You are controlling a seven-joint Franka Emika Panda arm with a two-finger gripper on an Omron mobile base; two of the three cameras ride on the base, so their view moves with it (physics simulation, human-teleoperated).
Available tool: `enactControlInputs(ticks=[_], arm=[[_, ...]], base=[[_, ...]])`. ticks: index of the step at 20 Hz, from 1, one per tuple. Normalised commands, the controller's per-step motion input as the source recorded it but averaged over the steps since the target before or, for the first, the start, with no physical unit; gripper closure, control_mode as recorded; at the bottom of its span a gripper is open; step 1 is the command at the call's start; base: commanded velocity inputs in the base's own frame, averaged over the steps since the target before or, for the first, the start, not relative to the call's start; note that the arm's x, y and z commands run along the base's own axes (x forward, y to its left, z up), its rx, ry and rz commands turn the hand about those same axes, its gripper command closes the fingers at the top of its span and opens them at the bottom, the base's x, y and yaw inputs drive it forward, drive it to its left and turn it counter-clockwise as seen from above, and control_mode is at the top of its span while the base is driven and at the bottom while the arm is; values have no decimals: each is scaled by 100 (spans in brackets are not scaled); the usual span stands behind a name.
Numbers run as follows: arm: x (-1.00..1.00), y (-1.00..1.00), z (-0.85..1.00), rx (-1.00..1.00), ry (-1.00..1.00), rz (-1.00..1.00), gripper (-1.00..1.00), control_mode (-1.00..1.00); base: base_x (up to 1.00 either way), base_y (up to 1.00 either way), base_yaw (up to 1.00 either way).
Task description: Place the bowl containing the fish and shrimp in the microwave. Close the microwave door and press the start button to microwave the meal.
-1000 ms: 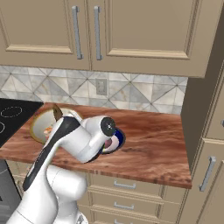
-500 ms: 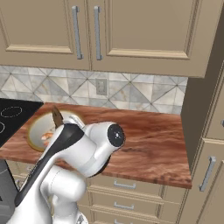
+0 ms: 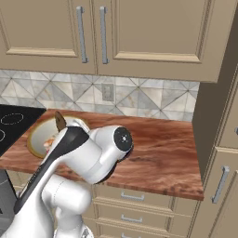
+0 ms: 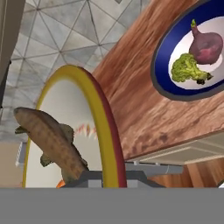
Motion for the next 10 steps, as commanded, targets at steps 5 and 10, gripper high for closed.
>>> enactControlInputs(ticks=[5,10], arm=[[-36,0,-17,-2,1,8,100,-100],[-70,13,-18,-6,2,25,100,-100]], base=[[0,0,0],[0,0,0]])
